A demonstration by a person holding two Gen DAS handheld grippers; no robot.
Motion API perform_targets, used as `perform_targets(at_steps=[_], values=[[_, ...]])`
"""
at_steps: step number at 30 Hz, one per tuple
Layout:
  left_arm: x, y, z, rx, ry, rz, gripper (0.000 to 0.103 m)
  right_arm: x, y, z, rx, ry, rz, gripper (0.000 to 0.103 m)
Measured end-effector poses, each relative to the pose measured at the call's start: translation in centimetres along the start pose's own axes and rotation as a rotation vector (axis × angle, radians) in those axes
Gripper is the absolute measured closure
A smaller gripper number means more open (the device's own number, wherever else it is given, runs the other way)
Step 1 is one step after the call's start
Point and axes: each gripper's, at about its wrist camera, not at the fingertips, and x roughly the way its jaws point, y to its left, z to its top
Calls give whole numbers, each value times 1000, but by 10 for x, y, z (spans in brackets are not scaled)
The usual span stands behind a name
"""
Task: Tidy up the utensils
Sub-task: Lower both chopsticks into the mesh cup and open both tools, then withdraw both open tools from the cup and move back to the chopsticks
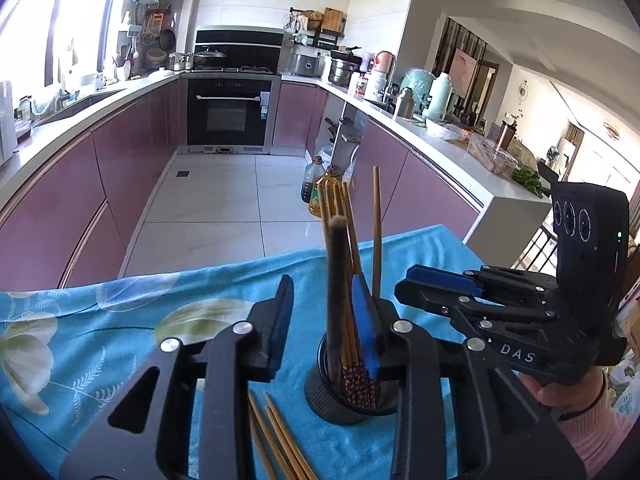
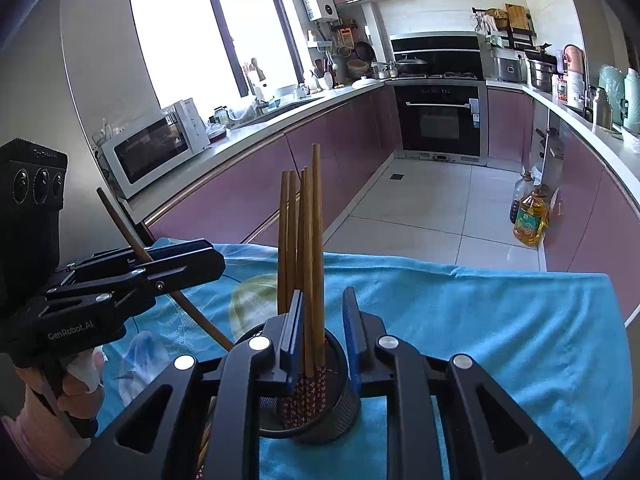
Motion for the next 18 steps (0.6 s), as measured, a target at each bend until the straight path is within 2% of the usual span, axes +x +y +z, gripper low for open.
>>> perform_targets(at_steps=[4,11,13,18], values=[[-11,8,-2,-16,-42,11,66,-7,1,-5,5,-17,7,77],[-31,13,-17,-2,-74,26,65,-20,6,-16,-2,-37,42,75],[-39,14,-24,-1,-90,28,59,-27,11,-20,-14,-46,60,74],[-62,16,-40,5,-129,31,58,-38,23,-32,-43,-54,98,70]])
